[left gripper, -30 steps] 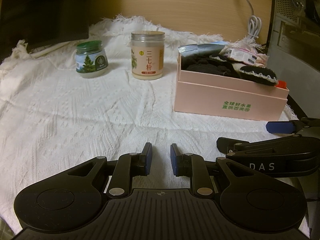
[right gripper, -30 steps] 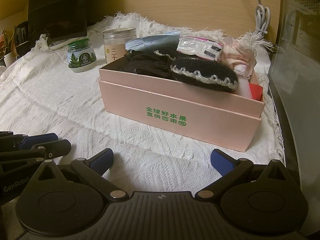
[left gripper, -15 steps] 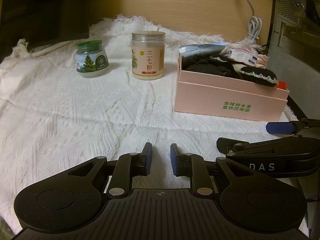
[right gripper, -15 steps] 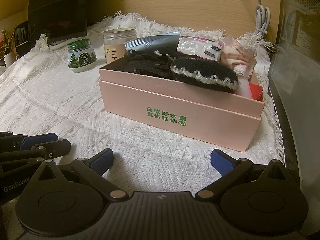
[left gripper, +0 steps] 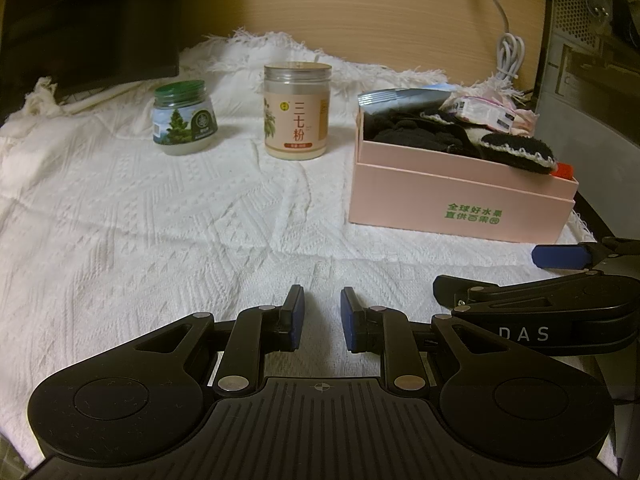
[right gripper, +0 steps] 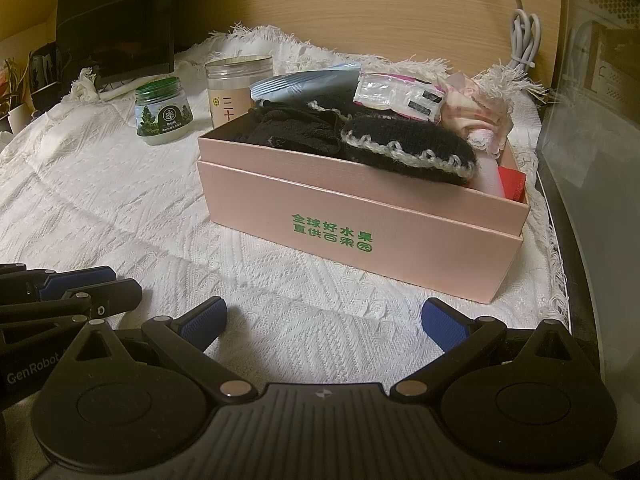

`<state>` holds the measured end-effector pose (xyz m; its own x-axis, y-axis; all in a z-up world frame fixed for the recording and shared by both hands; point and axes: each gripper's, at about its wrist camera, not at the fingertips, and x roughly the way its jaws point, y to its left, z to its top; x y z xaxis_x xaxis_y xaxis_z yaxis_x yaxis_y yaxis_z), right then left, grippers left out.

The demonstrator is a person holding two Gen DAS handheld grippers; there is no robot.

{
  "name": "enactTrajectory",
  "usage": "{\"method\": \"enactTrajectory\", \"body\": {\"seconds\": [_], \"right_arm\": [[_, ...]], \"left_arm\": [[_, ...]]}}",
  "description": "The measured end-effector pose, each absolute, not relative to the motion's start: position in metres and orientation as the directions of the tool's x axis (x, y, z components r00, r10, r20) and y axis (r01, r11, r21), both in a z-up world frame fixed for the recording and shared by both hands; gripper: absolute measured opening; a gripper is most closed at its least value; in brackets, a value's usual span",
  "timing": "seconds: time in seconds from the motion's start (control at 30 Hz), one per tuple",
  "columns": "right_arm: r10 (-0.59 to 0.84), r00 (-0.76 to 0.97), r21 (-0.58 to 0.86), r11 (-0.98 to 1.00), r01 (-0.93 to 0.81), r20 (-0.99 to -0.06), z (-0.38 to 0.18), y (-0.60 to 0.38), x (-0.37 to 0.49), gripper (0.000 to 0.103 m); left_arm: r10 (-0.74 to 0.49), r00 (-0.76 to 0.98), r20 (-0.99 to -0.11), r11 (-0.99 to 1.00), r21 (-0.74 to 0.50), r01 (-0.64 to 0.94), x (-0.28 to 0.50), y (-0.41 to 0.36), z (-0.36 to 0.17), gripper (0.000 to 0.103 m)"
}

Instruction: Organize soft objects

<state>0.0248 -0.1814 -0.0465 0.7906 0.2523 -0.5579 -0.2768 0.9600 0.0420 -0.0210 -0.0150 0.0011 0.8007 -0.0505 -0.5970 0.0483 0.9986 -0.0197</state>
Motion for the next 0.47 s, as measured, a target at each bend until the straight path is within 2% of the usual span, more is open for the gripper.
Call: {"method": "enactTrajectory", "body": {"seconds": [0.47], "right_arm": [[0.252, 0.790, 0.041, 0.960, -0.277, -0.559, -0.0461, -0.1813, 0.0252, 0.103]], "left_arm": [[-0.051, 0.799, -0.599, 0.998, -0.012, 0.055, -0.0213, -0.0155, 0.0017, 0.022]]}}
